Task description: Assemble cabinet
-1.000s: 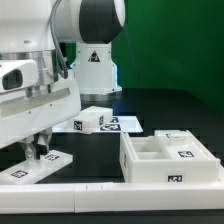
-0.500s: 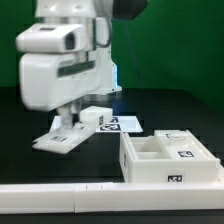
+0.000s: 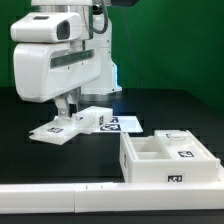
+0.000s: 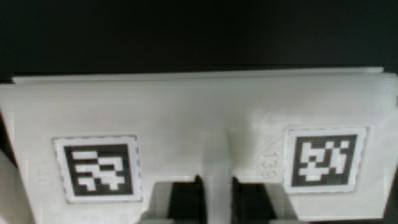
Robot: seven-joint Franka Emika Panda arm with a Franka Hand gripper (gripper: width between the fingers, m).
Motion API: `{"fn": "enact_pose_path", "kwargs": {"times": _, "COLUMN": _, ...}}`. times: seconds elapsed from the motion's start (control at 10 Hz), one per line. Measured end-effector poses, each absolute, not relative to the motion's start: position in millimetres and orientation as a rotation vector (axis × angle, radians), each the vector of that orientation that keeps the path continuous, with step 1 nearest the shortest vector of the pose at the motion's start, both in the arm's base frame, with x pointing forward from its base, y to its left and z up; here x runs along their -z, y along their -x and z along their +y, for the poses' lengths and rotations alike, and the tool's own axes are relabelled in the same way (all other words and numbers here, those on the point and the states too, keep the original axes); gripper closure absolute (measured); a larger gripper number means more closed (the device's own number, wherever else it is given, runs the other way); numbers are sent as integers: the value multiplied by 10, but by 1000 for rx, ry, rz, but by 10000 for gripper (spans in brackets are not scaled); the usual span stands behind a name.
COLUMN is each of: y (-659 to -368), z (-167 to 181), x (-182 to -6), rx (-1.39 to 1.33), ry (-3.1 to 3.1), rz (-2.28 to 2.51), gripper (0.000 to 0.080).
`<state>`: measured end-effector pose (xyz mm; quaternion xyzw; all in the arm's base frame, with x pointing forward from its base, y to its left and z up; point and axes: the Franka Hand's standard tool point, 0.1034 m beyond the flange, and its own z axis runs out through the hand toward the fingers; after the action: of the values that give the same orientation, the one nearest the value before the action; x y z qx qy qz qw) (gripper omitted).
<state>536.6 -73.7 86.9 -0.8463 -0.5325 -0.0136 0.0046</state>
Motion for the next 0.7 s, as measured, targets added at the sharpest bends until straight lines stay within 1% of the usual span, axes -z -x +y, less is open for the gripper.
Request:
{"fn": "enact_pose_path", "kwargs": {"times": 0.2, "y": -5243, "z": -597, "x": -1063, "rx": 55, "ry": 2582, "rz": -1818, "gripper": 740}}
{"fn": "enact_pose_path", "kwargs": {"times": 0.3, "y": -5178, "z": -481, "x": -1111, "rx": 57, "ry": 2556, "rz": -1869, "gripper": 740}}
{"fn": "enact_pose_path", "kwargs": {"times": 0.5, "y": -5117, "z": -151, "x": -1245, "rx": 91, "ry": 2497, "rz": -1968, "gripper": 740}}
{"fn": "enact_pose_path", "kwargs": {"times": 0.7, "y": -5105, "z": -165, "x": -1220, "rx": 84, "ry": 2497, "rz": -1962, "gripper": 739}}
